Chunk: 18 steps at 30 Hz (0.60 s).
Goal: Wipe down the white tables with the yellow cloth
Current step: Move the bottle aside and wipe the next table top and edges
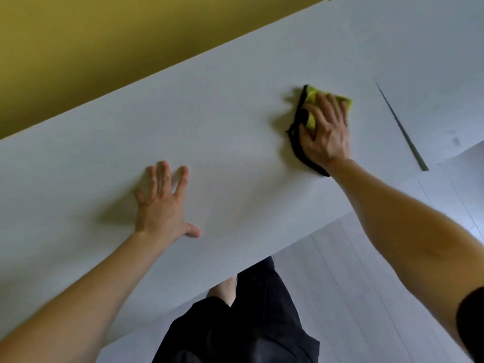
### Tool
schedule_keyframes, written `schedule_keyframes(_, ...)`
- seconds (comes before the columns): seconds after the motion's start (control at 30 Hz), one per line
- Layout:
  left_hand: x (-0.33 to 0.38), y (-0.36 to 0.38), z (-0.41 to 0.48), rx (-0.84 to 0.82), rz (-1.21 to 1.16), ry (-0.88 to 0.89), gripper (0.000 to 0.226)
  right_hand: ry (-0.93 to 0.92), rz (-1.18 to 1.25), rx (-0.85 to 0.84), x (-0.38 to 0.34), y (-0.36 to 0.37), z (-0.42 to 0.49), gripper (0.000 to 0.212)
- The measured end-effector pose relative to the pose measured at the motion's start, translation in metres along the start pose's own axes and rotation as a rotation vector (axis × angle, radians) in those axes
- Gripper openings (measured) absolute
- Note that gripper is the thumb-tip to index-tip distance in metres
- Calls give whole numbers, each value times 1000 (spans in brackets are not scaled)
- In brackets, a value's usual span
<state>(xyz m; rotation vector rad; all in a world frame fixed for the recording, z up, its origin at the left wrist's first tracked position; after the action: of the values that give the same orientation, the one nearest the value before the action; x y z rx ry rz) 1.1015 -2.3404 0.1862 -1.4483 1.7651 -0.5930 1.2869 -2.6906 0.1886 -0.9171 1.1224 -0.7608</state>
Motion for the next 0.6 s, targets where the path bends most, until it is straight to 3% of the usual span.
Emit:
schedule_keyframes(0.1,1,-1,1,-3,0,9,172,160,52,46,-47,17,-30,64)
schedule_keyframes(0.13,-1,-1,2,0,-1,5,172,97,88,1,-92,33,-54,65)
schedule_keyframes(0.23,-1,0,1,-2,-8,22,171,-340,181,-281,-210,73,-132,59)
schedule_keyframes(0.3,-1,2,0,7,-16,21,170,-504,193,-342,-191,67,-138,56)
schedule_keyframes(0.37,0,3,2,14,-20,17,172,-418,111,-258,-118,42,-110,53)
schedule_keyframes(0.47,0,3,3,26,-37,5,173,16,13,-52,-12,-5,-71,55)
schedule_keyframes(0.53,0,2,3,22,-39,3,173,171,7,27,-16,-2,-76,60)
schedule_keyframes(0.6,-3,1,1,13,-58,-7,173,111,72,44,-83,21,-104,62)
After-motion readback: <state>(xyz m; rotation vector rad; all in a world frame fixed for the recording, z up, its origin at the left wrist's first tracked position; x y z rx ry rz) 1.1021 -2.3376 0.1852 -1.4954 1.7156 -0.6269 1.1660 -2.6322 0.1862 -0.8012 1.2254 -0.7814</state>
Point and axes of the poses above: each hand's wrist, its own z-axis towards the middle knuckle, its own y-axis out of the palm, x = y × z, the point moved 9 cm from there along z, towards the middle knuckle, and after that the axes turned 10 degrees about z, right-handed, at the moved point
